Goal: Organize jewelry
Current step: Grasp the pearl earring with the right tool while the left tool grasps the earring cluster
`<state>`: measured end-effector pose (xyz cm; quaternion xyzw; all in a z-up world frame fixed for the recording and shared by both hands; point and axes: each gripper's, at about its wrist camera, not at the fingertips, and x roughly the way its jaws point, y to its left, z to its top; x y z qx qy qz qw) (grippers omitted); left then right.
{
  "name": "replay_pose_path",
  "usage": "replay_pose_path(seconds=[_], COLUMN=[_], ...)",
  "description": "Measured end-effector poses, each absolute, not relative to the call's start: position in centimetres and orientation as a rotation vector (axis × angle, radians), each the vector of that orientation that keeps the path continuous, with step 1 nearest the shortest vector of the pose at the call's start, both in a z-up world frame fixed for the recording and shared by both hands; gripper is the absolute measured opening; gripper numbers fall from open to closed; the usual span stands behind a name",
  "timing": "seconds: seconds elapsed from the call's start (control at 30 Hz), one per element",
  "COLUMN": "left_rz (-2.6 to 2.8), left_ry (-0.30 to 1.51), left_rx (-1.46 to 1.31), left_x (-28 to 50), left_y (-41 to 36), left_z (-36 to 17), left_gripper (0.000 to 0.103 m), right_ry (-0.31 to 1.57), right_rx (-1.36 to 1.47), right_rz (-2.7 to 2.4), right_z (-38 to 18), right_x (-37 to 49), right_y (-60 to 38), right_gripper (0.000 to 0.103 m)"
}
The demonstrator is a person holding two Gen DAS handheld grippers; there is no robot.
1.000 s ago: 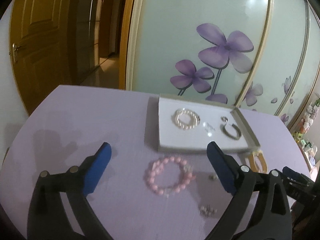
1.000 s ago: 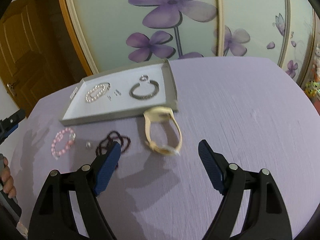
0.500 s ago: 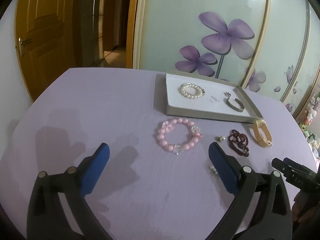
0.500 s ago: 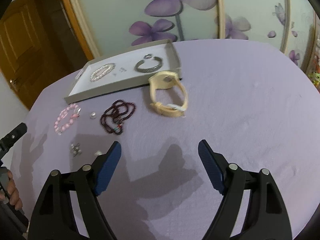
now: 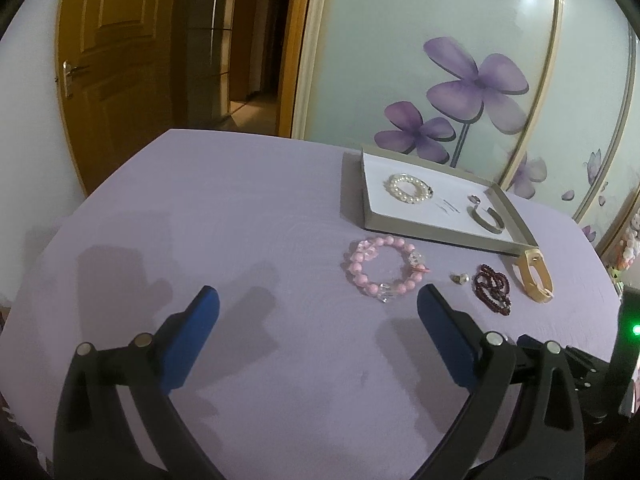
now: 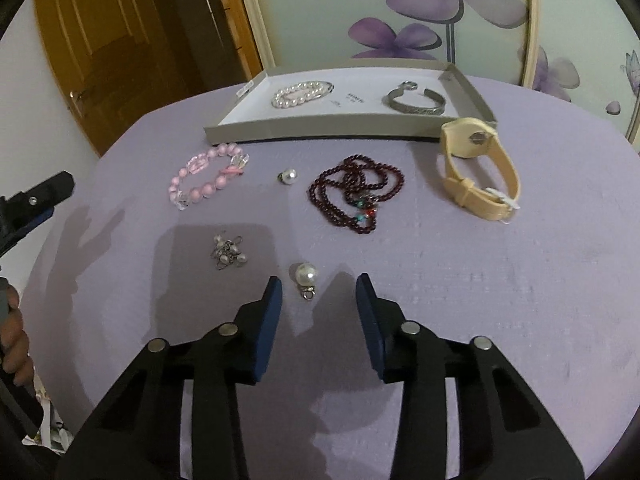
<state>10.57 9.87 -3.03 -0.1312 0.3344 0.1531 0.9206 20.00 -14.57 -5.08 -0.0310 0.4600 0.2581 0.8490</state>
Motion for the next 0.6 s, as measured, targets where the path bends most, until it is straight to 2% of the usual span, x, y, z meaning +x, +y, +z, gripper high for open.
replay_pose_path(seconds=[0.23, 0.27, 0.37, 0.6], left_rz=[0.314, 0.312, 0.301, 0.232], left_ry=[0.683, 0.684, 0.692, 0.727], left_rx=[-0.272, -0.271, -0.269, -0.258], left_x=[10.7, 10.7, 10.7, 11.5], left_y=[9.7, 9.6, 9.3, 7.7], left_z=[-2.9, -2.9, -3.0, -3.7], left_gripper=[0.099, 0.099, 0.099, 0.099], right_ry=[0.943, 0.938, 0.934, 0.954], right_rx=[-0.109, -0.122, -0.158, -0.155], right_rz=[0.534, 0.533, 0.522, 0.460], right_z=[-5.2, -5.3, -5.3, -5.2], right_x=[20.1, 20.0, 19.9, 20.0], right_y=[-13.5, -13.3, -13.0, -14.5], right_gripper=[0.034, 0.031, 0.014, 0.014])
